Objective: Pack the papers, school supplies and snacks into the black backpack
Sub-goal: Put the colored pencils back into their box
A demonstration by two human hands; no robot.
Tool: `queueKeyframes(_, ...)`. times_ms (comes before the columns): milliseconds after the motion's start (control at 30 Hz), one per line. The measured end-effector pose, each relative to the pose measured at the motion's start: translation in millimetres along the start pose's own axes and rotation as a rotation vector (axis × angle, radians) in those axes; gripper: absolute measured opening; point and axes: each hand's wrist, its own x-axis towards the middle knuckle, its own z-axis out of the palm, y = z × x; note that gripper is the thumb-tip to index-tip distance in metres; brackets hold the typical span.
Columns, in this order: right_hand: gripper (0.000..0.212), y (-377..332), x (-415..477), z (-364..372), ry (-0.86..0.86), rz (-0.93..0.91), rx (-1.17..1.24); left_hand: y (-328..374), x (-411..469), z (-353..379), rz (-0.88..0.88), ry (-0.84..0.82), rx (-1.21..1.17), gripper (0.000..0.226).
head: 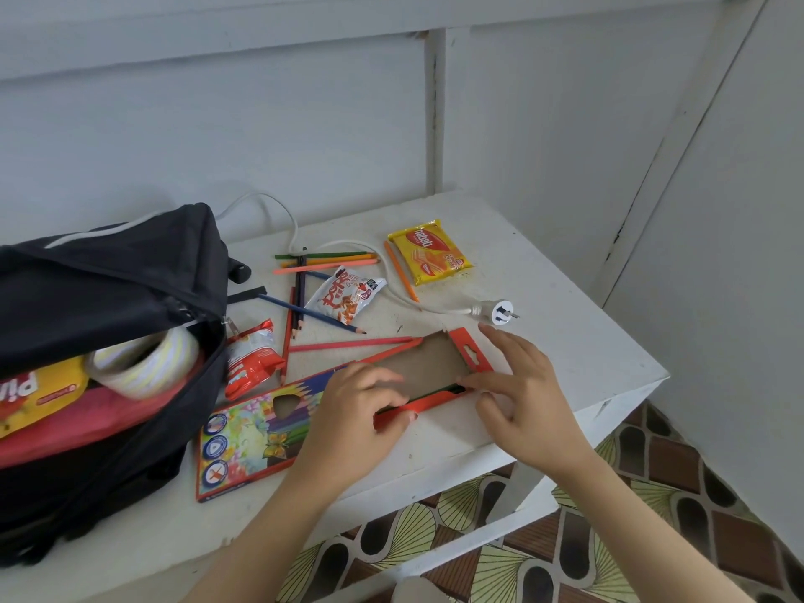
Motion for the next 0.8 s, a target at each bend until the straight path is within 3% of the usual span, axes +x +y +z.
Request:
queueKeyframes(167, 0.030, -14, 31, 5, 0.092, -0.054, 0.050, 3, -3, 3, -0.053, -0.006, -0.054, 0.031)
queueKeyframes(367, 0.021, -29, 85, 22, -0.012, -0.060, -0.181, 1, 6, -15, -0.118, 0.033, -0.118, 0.031)
queueKeyframes(500, 0.028, -43, 108, 30, -0.231, -0.032, -0.355, -20, 25, -36, -0.136, 0.065, -0.010, 0.018)
queueKeyframes(600, 0.018, -49, 115, 37, -0.261, -0.035, -0.413, -41, 40, -53, -0.164, 0.027, 0.094, 0.015)
queueKeyframes(800, 0.019, -42, 116, 46, -0.245, -0.055, -0.378, -75, 69, -68, -0.235, -0.073, 0.288, 0.028)
